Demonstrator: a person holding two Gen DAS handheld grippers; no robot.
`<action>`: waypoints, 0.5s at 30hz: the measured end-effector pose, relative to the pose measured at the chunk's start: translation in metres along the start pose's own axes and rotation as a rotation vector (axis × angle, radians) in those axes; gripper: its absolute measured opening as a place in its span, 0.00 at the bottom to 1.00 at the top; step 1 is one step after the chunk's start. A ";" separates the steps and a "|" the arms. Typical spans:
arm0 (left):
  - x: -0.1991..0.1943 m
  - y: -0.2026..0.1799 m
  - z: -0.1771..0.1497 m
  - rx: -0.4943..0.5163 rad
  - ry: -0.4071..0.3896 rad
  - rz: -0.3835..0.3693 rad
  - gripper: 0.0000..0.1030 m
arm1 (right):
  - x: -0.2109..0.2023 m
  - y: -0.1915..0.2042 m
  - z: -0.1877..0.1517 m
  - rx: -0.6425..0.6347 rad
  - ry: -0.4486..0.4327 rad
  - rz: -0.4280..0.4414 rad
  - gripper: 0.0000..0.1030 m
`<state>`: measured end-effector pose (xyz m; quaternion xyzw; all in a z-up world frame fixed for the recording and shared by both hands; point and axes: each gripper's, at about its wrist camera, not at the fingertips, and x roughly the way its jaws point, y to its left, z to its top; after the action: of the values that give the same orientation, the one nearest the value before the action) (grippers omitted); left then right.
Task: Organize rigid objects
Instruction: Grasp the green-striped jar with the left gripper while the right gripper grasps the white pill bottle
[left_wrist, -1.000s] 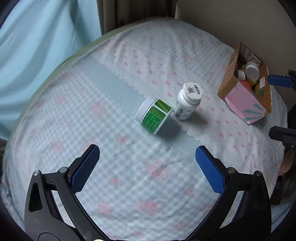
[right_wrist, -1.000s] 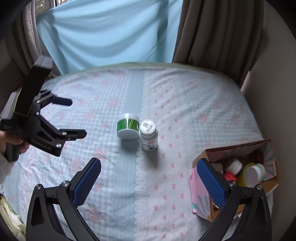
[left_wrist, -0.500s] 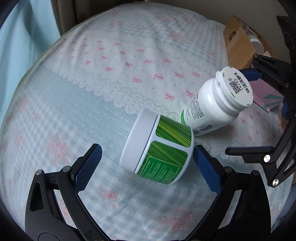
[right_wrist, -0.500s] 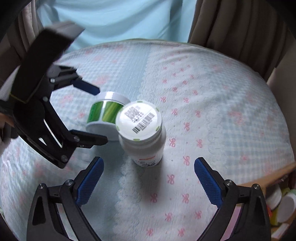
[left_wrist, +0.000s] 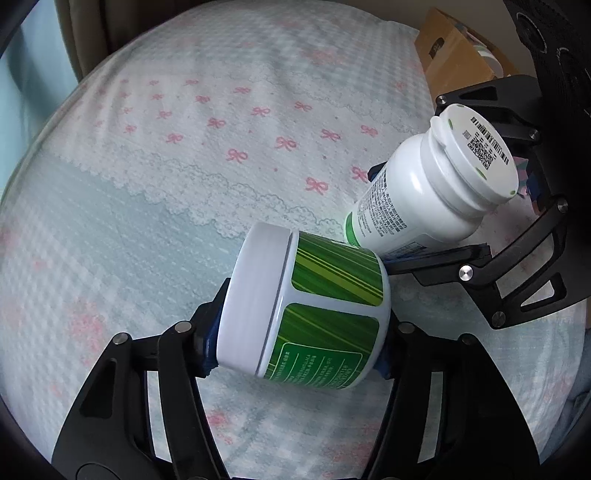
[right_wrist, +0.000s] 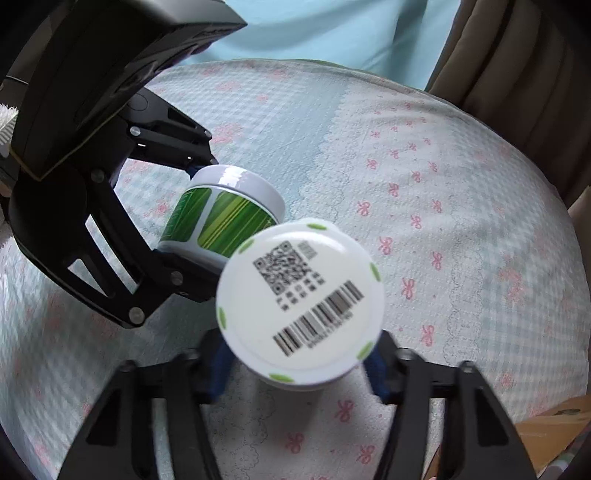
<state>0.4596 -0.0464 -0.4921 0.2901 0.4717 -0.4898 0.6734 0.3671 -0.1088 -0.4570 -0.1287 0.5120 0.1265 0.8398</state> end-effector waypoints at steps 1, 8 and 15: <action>-0.001 0.000 -0.001 -0.002 -0.004 0.000 0.56 | 0.000 0.000 0.000 0.006 -0.001 0.000 0.45; -0.004 -0.002 0.000 -0.043 0.000 0.017 0.55 | 0.000 -0.001 0.001 0.037 0.000 -0.010 0.45; -0.024 0.000 -0.009 -0.124 -0.003 0.040 0.54 | -0.014 0.002 0.004 0.057 -0.015 0.000 0.45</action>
<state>0.4543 -0.0296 -0.4731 0.2565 0.4942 -0.4465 0.7004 0.3636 -0.1071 -0.4432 -0.1037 0.5089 0.1128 0.8471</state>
